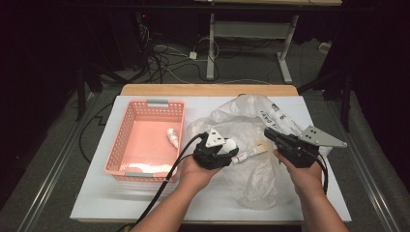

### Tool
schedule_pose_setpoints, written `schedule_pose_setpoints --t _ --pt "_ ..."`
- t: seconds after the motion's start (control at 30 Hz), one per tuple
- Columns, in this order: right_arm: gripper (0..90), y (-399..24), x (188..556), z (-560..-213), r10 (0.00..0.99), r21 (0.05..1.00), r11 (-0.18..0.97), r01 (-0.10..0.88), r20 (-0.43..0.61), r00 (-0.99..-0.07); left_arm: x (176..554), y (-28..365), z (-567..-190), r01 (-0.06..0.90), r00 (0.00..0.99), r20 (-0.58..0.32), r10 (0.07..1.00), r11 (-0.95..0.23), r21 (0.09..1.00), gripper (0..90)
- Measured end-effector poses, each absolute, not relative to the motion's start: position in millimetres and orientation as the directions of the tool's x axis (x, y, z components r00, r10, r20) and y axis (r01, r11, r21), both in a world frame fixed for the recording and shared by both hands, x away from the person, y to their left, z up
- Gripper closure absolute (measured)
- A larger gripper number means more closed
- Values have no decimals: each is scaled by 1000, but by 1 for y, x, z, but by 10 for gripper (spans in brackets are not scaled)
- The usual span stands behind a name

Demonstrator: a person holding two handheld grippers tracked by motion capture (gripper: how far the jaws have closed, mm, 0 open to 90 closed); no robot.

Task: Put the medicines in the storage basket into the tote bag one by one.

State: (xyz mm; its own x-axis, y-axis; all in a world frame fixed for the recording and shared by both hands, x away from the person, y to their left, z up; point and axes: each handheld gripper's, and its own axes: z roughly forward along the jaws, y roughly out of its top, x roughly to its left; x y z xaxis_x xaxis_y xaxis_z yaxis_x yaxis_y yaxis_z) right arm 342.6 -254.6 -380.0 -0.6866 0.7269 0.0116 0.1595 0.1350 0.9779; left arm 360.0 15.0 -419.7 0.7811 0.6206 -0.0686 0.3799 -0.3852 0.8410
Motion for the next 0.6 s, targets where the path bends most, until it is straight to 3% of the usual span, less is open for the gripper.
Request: schedule_pose_setpoints --t 0.6 --pt "900 -258 344 -380 729 979 122 165 24 -684 389 -25 -443 368 768 -36 639 -394 842 489"
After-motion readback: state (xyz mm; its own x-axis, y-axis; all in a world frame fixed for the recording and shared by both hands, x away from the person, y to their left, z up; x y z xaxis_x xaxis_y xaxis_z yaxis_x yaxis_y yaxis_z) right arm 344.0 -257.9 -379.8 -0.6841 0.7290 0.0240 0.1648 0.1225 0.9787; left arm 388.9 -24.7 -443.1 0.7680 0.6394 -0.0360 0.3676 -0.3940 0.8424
